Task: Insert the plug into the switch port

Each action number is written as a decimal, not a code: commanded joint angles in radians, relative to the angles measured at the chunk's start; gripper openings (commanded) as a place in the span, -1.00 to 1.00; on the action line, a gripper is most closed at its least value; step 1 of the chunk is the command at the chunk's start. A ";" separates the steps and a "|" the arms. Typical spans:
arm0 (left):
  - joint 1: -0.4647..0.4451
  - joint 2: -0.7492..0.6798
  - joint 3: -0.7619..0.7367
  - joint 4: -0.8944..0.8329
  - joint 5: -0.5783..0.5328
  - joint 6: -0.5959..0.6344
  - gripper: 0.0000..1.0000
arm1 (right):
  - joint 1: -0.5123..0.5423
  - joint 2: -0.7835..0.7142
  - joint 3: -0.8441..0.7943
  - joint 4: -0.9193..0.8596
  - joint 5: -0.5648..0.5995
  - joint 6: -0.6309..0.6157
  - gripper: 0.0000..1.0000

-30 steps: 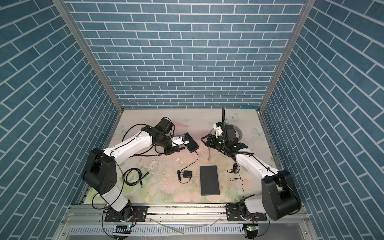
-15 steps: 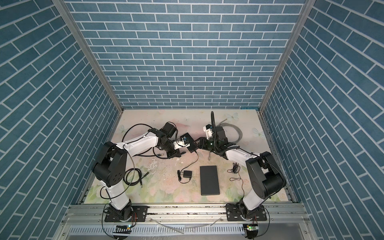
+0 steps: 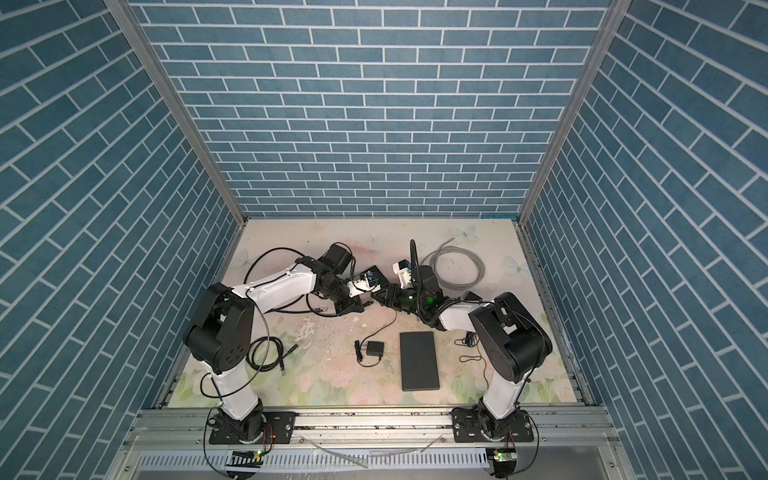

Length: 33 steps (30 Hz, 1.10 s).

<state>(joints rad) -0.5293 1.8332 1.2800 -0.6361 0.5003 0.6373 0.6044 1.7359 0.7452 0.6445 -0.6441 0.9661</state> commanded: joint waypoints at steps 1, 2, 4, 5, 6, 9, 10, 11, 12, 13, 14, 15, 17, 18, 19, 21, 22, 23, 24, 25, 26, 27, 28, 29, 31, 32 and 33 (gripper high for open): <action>0.006 0.002 0.004 0.003 -0.002 -0.011 -1.00 | 0.009 0.024 -0.037 0.107 -0.007 0.084 -0.30; 0.006 0.000 0.004 0.006 -0.007 -0.011 -1.00 | 0.011 0.025 -0.041 0.113 -0.003 0.091 -0.32; 0.006 -0.002 0.004 0.008 -0.011 -0.011 -1.00 | 0.015 0.027 -0.052 0.127 -0.001 0.103 -0.35; 0.005 -0.003 0.004 0.008 -0.012 -0.010 -1.00 | 0.016 0.029 -0.053 0.127 0.002 0.106 -0.36; 0.006 -0.005 0.002 0.011 -0.012 -0.010 -1.00 | 0.017 0.028 -0.056 0.129 0.004 0.106 -0.36; 0.006 -0.011 -0.004 0.017 -0.012 -0.010 -1.00 | 0.021 0.034 -0.056 0.133 0.011 0.111 -0.40; 0.005 -0.012 -0.005 0.018 -0.014 -0.010 -1.00 | 0.021 0.034 -0.053 0.133 0.012 0.112 -0.43; 0.006 -0.014 -0.008 0.021 -0.015 -0.010 -1.00 | 0.021 0.037 -0.051 0.133 0.011 0.114 -0.47; 0.005 -0.016 -0.010 0.023 -0.017 -0.010 -1.00 | 0.023 0.039 -0.048 0.134 0.011 0.116 -0.50; 0.005 -0.017 -0.010 0.026 -0.019 -0.010 -1.00 | 0.023 0.042 -0.046 0.132 0.008 0.118 -0.54; 0.006 -0.019 -0.011 0.029 -0.021 -0.011 -1.00 | 0.024 0.044 -0.046 0.135 0.009 0.120 -0.58; 0.005 -0.021 -0.012 0.032 -0.022 -0.012 -1.00 | 0.025 0.044 -0.047 0.142 0.006 0.123 -0.62; 0.006 -0.021 -0.015 0.041 -0.029 -0.014 -1.00 | 0.025 0.042 -0.053 0.151 0.006 0.130 -0.69; 0.006 -0.023 -0.020 0.055 -0.035 -0.022 -0.97 | 0.024 0.039 -0.058 0.153 0.009 0.133 -0.72; 0.006 -0.030 -0.031 0.080 -0.045 -0.033 -0.92 | 0.024 0.037 -0.064 0.152 0.015 0.137 -0.74; 0.006 -0.041 -0.048 0.097 -0.040 -0.034 -0.85 | 0.024 0.035 -0.073 0.152 0.027 0.140 -0.75; 0.006 -0.046 -0.053 0.107 -0.041 -0.037 -0.81 | 0.025 0.035 -0.074 0.152 0.031 0.144 -0.76; 0.006 -0.053 -0.061 0.119 -0.043 -0.043 -0.80 | 0.024 0.035 -0.077 0.156 0.035 0.149 -0.76; 0.006 -0.057 -0.067 0.122 -0.035 -0.039 -0.84 | 0.024 0.035 -0.080 0.162 0.037 0.153 -0.76; 0.005 -0.061 -0.070 0.119 -0.029 -0.032 -0.87 | 0.025 0.037 -0.081 0.168 0.036 0.157 -0.76; 0.006 -0.064 -0.073 0.123 -0.028 -0.030 -0.88 | 0.024 0.036 -0.078 0.174 0.030 0.158 -0.76; 0.006 -0.065 -0.076 0.124 -0.032 -0.029 -0.90 | 0.025 0.034 -0.076 0.176 0.029 0.161 -0.75; 0.005 -0.067 -0.077 0.124 -0.033 -0.025 -0.90 | 0.024 0.032 -0.074 0.176 0.028 0.163 -0.74; 0.005 -0.065 -0.077 0.121 -0.036 -0.025 -0.90 | 0.025 0.028 -0.073 0.176 0.031 0.162 -0.76; 0.004 -0.066 -0.074 0.119 -0.049 -0.030 -0.83 | 0.024 0.024 -0.072 0.172 0.042 0.165 -0.78; 0.004 -0.069 -0.078 0.127 -0.060 -0.035 -0.70 | 0.024 0.025 -0.072 0.172 0.045 0.166 -0.79; 0.005 -0.077 -0.089 0.149 -0.079 -0.046 -0.58 | 0.024 0.027 -0.073 0.172 0.048 0.169 -0.80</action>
<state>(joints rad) -0.5297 1.7931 1.2114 -0.5148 0.4606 0.6071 0.6239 1.7668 0.6861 0.7959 -0.6201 1.1038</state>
